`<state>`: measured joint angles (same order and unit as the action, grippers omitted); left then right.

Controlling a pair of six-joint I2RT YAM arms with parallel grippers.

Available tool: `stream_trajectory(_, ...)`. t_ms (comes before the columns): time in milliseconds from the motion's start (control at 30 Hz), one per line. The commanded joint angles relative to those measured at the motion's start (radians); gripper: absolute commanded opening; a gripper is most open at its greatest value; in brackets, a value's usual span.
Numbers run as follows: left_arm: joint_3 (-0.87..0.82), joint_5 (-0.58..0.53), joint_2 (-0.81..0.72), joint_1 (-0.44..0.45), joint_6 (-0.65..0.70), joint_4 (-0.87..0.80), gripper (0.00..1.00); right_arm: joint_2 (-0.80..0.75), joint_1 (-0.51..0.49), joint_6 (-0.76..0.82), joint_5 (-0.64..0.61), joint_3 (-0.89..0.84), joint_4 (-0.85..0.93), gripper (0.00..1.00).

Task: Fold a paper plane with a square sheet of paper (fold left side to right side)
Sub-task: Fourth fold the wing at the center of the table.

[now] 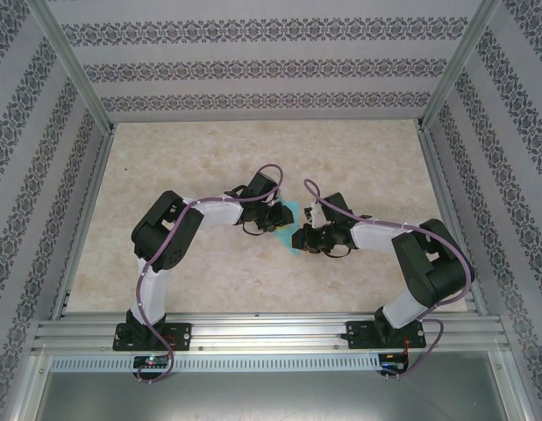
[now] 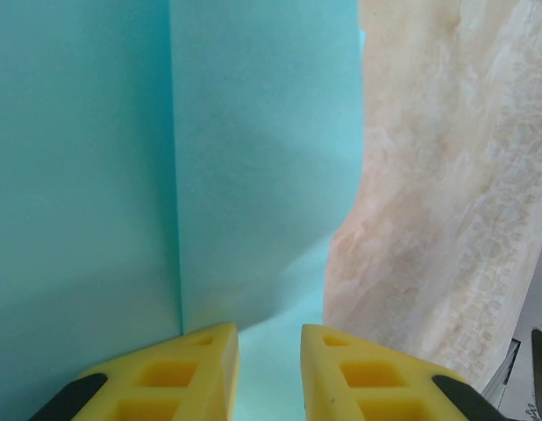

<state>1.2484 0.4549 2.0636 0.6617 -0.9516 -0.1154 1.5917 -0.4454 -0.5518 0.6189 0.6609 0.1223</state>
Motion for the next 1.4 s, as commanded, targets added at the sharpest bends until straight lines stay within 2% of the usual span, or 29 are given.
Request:
stream_trajectory(0, -0.027, -0.034, 0.01, 0.006, 0.004, -0.05, 0.28, 0.012, -0.013, 0.015, -0.031, -0.01, 0.014, 0.19)
stream_trajectory(600, -0.026, -0.04, 0.01, 0.004, 0.007, -0.059, 0.28, 0.045, -0.036, 0.003, -0.034, -0.021, 0.003, 0.19)
stream_trajectory(1000, 0.012, -0.055, 0.012, -0.004, 0.035, -0.104, 0.28, 0.053, -0.047, 0.034, -0.145, -0.014, 0.16, 0.18)
stream_trajectory(1367, 0.074, -0.065, 0.036, -0.036, 0.067, -0.147, 0.28, 0.1, -0.077, 0.042, -0.146, -0.007, 0.207, 0.15)
